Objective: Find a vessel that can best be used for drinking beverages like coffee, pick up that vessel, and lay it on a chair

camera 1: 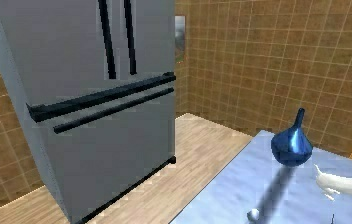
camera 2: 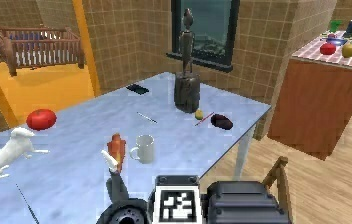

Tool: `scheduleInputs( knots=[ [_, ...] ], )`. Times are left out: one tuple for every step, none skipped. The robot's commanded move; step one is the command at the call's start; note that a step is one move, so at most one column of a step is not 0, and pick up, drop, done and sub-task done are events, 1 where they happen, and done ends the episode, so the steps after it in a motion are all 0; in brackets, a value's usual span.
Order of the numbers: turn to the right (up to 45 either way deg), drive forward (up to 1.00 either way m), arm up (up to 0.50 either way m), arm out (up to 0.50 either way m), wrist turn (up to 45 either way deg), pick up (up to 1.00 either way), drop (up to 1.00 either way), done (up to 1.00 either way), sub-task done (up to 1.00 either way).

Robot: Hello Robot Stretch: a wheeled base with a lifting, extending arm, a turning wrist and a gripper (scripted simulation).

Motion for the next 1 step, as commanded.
scheduleInputs(
  knots=[
    [0.0, 0.00, 0.00, 0.42, 0.0, 0.00, 0.00, 0.00, 0.00]
  ],
)
